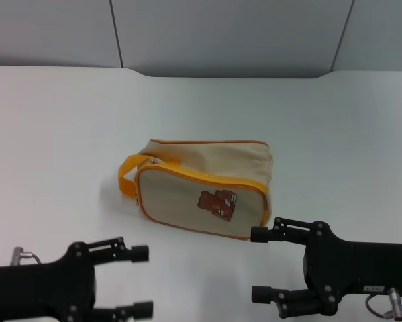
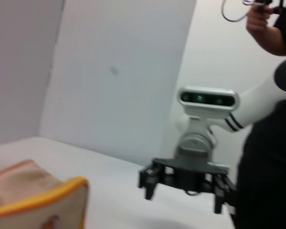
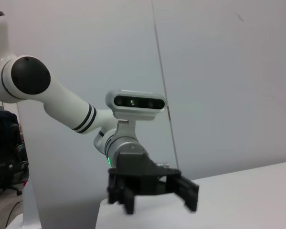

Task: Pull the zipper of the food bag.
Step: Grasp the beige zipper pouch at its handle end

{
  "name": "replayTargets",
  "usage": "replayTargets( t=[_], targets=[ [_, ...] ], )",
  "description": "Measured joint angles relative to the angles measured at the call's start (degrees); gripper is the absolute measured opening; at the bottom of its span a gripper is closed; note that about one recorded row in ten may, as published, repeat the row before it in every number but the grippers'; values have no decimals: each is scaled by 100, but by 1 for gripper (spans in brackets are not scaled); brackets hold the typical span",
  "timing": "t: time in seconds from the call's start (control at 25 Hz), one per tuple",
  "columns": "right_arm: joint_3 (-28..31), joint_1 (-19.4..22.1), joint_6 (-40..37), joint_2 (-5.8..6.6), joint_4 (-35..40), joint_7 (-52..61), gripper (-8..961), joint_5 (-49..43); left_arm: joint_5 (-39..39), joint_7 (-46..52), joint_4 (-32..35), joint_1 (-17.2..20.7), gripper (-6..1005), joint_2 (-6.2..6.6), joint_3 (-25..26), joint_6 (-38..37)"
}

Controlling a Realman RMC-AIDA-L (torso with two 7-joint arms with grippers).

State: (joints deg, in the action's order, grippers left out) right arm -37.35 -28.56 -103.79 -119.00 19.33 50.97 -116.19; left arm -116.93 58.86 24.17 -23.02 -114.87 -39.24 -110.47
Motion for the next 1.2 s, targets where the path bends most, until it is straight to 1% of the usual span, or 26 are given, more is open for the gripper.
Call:
replayTargets(
  t=[0.04, 0.12, 0.24, 0.32, 0.36, 0.4, 0.44, 0.52, 0.6, 0.68, 0.8, 1.0, 1.2],
  targets=[
    [0, 0, 0, 0, 0, 0, 832, 0, 24, -34, 9, 26, 806, 0, 63, 10],
    [0, 6, 3, 0, 2, 0, 832, 0, 65, -221, -4, 109, 805, 30, 645, 72],
    [5, 51, 11, 0, 11, -1, 832, 0, 67, -434, -16, 214, 805, 13, 1448, 456],
    [11, 82, 20, 2, 14, -14, 832, 0, 71, -555, -36, 226, 804, -43, 1780, 915],
    [11, 98, 22, 5, 14, -31, 832, 0, 69, -609, -55, 203, 804, -92, 1859, 1179],
    [17, 114, 23, 10, 13, -50, 832, -1, 71, -698, -79, 123, 803, -200, 1921, 1653],
    [22, 120, 25, 11, 11, -63, 832, 0, 71, -698, -79, 123, 803, -200, 1921, 1653],
    [36, 128, 29, 16, 4, -75, 831, -1, 62, -832, -95, 1, 802, -314, 1902, 2099],
    [49, 132, 33, 20, 0, -78, 831, -1, 42, -949, -168, -114, 802, -367, 1891, 2367],
    [51, 138, 34, 21, 0, -78, 832, -1, 36, -1039, -358, -262, 801, -368, 1888, 2624],
    [60, 189, 35, 20, 21, -86, 832, -1, 21, -1065, -481, -387, 800, -365, 1875, 2754],
    [63, 197, 35, 9, 27, -97, 831, -1, 1, -1274, -714, -571, 799, -376, 1820, 2898],
    [72, 204, 51, 1, 29, -101, 832, -1, 0, -1425, -1024, -724, 797, -390, 1820, 3338]
  ],
)
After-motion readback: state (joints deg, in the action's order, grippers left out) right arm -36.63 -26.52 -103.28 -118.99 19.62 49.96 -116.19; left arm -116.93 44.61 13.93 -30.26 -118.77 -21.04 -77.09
